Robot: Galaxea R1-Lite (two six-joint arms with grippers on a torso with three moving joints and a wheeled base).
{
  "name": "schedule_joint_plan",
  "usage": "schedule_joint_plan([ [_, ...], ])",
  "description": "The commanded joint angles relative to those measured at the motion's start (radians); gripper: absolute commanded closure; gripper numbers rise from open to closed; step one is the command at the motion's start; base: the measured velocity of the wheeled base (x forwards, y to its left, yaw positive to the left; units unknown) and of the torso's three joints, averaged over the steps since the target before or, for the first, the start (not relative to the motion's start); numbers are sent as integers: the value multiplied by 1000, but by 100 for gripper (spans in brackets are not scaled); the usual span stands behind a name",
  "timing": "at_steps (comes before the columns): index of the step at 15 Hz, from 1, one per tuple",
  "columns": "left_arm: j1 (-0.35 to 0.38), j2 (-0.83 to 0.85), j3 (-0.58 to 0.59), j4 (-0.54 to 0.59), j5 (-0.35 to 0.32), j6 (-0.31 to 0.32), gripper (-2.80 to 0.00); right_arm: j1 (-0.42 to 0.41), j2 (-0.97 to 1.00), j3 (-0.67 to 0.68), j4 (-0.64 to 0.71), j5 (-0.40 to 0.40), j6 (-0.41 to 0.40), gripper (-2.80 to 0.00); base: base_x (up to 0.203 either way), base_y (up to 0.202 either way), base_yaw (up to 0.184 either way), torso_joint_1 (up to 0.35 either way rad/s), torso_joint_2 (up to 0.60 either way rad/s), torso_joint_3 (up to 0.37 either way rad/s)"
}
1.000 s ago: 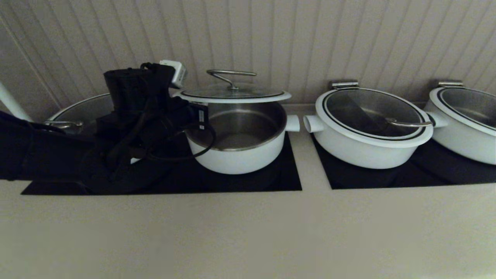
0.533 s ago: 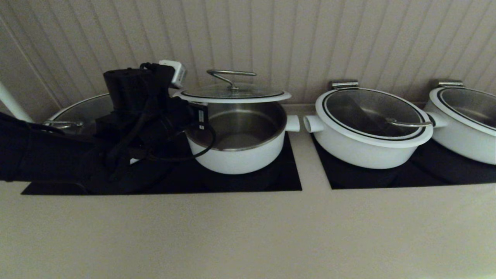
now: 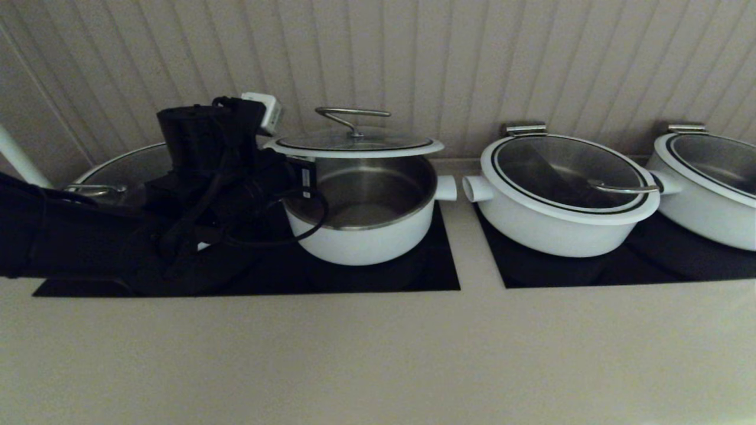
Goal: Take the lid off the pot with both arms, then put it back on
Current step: Open the pot lid completely
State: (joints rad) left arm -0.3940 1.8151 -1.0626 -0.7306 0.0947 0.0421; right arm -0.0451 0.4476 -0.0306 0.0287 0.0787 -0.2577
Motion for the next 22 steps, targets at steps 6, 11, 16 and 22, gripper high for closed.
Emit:
schedule_joint_plan([
  [6,0,0,-5,-4,0,-1,0,36,-448,10,-22,0,1,0,0,0,0,0,0,0],
  [11,0,-16,-2,-6,0,1,0,36,-446,11,-23,0,1,0,0,0,0,0,0,0],
  [16,0,-16,-9,-7,0,-2,0,36,-447,11,-23,0,1,0,0,0,0,0,0,0],
  [22,0,-3,-67,-7,1,-5,0,36,-448,15,-43,-2,1,0,0,0,0,0,0,0],
])
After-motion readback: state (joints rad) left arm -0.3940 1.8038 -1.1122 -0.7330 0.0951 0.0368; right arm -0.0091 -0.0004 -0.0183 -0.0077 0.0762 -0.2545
